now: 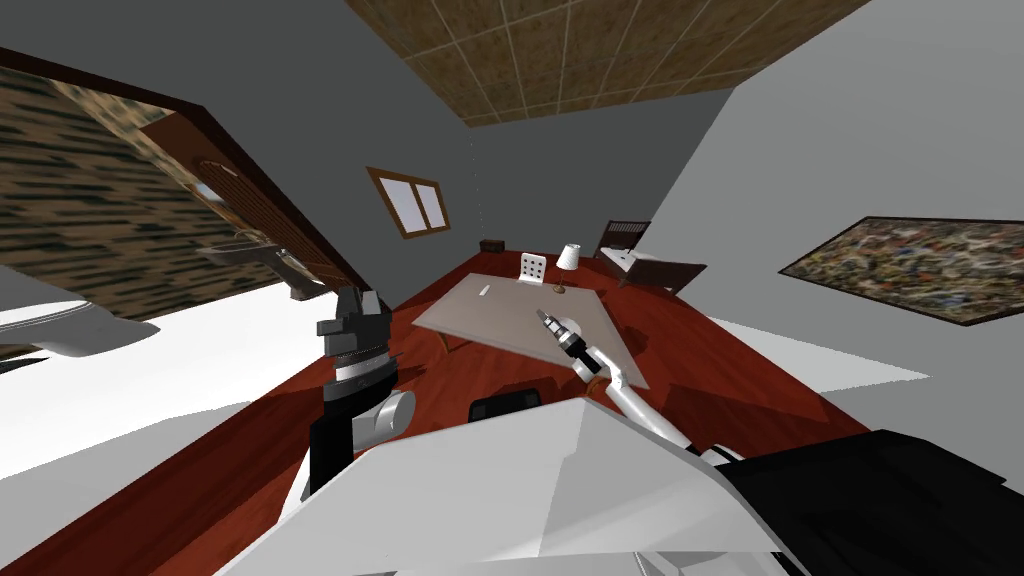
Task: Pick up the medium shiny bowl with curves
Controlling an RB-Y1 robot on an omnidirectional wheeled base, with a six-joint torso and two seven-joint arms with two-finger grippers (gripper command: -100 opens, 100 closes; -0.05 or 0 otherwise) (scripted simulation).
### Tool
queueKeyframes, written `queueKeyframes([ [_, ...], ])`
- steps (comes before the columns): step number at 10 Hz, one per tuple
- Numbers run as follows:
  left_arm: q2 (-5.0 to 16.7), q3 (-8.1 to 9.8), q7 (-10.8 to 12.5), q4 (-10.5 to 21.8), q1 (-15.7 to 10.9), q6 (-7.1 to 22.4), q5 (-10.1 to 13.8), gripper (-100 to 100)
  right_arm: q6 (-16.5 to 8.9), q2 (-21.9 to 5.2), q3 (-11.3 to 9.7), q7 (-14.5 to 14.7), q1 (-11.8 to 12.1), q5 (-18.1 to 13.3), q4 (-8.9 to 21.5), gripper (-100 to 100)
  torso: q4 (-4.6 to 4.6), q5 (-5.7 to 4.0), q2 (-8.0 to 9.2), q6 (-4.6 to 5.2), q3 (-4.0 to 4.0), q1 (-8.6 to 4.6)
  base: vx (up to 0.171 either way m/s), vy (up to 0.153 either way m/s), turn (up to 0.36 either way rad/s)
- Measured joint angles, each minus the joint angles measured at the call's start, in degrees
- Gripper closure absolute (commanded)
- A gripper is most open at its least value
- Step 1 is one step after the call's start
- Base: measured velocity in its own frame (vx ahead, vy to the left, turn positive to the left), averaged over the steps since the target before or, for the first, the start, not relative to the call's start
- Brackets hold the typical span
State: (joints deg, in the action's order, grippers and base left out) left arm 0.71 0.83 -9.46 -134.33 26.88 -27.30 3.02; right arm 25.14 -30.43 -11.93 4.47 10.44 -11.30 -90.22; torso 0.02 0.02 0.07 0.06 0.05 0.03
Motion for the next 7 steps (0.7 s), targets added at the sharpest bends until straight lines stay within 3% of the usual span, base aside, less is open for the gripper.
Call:
queueKeyframes([
  [1,0.0,0.0,0.0,0.0,0.0,0.0,0.0,0,-0.5,-1.2,-1.0,0.0,-0.3,-0.7,1.2,-100,0.0,0.0,-0.02,-0.03,-0.01,0.02,0.004,0.027,0.131],
  [3,0.0,0.0,0.0,0.0,0.0,0.0,0.0,0,0.4,-2.8,-2.4,0.3,-1.3,-1.8,6.3,-100,0.0,0.0,-0.01,-0.03,-0.01,0.01,0.003,0.034,0.314],
  [7,0.0,0.0,0.0,0.0,0.0,0.0,0.0,0,-0.3,-6.4,-6.3,1.0,-2.3,-4.6,14.1,-100,-0.01,-0.01,-0.02,0.01,-0.01,-0.04,0.01,0.02,0.143],
])
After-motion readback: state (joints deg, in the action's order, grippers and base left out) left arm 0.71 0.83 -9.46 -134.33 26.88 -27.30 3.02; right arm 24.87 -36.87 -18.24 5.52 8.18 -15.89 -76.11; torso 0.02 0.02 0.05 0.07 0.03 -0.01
